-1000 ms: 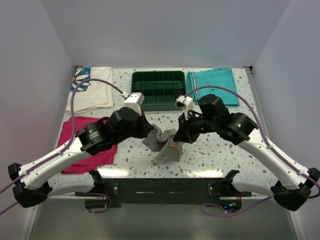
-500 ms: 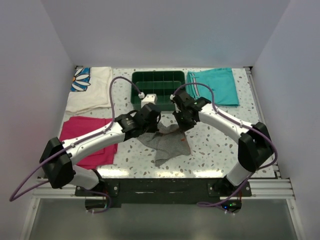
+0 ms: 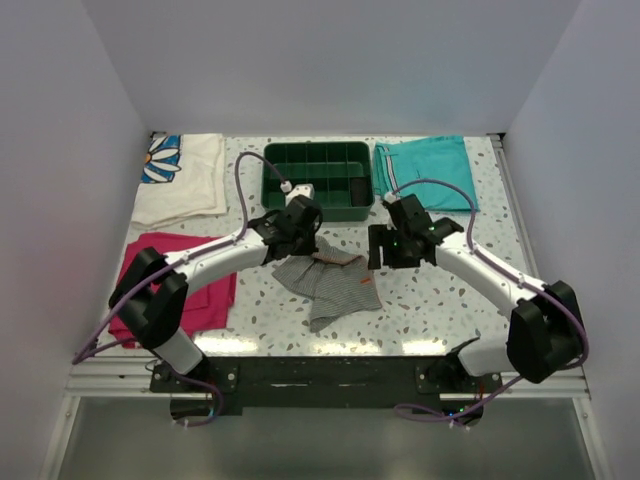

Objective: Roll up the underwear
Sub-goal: Flatten out the underwear at the center of the board.

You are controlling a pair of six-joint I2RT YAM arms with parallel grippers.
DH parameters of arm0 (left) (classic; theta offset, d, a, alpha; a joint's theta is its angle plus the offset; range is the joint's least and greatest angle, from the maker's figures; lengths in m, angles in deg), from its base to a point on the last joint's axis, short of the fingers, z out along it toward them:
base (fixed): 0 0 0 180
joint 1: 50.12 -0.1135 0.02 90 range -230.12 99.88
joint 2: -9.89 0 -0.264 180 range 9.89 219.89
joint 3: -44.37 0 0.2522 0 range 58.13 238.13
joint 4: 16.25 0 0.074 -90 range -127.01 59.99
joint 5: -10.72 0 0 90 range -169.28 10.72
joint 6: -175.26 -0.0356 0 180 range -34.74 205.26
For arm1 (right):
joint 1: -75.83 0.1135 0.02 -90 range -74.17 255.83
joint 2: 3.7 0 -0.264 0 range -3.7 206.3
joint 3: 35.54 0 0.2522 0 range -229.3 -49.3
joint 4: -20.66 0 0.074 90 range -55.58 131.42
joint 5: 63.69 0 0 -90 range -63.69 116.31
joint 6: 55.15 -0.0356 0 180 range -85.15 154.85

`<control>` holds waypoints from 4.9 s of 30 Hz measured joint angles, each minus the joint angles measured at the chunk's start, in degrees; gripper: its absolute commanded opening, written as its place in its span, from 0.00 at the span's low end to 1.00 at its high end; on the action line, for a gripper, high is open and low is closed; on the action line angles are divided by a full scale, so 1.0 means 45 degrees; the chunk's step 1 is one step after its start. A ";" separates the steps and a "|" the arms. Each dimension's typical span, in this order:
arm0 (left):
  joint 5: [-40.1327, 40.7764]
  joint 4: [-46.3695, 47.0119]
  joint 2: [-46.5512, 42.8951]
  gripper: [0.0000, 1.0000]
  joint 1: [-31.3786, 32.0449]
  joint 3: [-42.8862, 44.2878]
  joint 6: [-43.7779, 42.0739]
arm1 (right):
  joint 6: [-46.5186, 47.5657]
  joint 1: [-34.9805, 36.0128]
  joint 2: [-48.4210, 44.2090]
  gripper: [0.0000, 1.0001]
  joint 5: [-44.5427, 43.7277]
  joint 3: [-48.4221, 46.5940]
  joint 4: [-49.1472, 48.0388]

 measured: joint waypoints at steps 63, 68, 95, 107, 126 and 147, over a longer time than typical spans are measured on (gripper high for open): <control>-0.0981 0.0267 -0.2254 0.00 -0.0894 0.0044 -0.0777 | -0.3929 -0.0155 -0.3764 0.00 0.0899 0.3507 -0.1564; -0.0991 -0.0131 -0.3983 0.00 -0.0894 -0.0330 -0.0777 | -0.3031 -0.0155 -0.4537 0.00 0.0743 0.2448 -0.0685; -0.0267 -0.6460 -0.8548 0.00 0.3070 0.1880 0.2725 | 0.0199 -0.0005 -0.6790 0.00 0.7159 -0.3861 0.2846; -0.0049 -0.3789 -0.5712 0.00 0.0923 -0.2754 0.2953 | 0.0340 -0.0102 -0.1190 0.00 0.1520 -0.1375 0.3089; -0.1948 0.1321 -0.1457 0.13 -0.2715 -0.2200 0.0976 | 0.0962 -0.0928 0.3376 0.01 -0.1054 -0.2579 0.0374; -0.4031 0.2021 -0.3157 0.65 -0.4143 -0.2977 0.0316 | 0.0423 -0.1540 0.2341 0.34 -0.0228 -0.1778 -0.1336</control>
